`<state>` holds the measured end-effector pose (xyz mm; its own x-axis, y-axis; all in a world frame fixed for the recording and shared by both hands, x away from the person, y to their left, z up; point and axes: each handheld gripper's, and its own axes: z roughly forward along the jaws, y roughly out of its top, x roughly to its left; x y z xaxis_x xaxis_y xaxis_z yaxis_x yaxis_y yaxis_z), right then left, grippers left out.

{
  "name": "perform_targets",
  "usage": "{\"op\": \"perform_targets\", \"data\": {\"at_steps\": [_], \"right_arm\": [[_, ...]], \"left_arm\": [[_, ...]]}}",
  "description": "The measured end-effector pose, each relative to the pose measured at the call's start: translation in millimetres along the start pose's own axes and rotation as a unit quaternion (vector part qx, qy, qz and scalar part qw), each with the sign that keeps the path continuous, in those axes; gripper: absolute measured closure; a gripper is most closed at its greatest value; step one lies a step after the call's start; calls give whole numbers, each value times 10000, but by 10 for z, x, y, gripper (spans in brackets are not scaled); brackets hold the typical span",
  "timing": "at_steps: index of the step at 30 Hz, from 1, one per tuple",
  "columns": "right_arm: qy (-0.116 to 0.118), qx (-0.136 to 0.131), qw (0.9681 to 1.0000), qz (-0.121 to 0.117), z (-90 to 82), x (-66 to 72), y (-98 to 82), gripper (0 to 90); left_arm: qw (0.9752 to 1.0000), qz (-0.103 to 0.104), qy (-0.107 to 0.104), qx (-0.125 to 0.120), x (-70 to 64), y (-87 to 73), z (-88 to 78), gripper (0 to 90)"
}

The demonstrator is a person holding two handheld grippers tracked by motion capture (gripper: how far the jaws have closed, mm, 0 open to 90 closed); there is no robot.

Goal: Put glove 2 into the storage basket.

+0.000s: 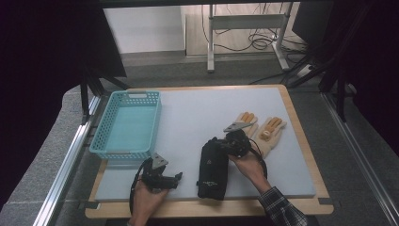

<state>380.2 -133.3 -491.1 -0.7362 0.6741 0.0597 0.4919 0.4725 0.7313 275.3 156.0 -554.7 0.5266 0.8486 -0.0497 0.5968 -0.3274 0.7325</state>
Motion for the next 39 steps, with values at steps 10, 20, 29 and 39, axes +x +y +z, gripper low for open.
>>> {"op": "perform_targets", "data": {"at_steps": [10,20,29,39], "right_arm": [[-100,-222,9990,-387,-405,37,-194,745],[376,226,9983,-391,-561,162,-766,856],[677,283,9961,-494,-392,319,-895,847],[810,239,9953,-479,-240,448,-800,845]], "left_arm": [[10000,6,-3,-4,4,1,-2,67],[9999,1,32,160,47,-9,-67,74],[9998,-55,101,141,154,-69,-104,45],[9999,67,1,132,204,-85,-127,55]]}}
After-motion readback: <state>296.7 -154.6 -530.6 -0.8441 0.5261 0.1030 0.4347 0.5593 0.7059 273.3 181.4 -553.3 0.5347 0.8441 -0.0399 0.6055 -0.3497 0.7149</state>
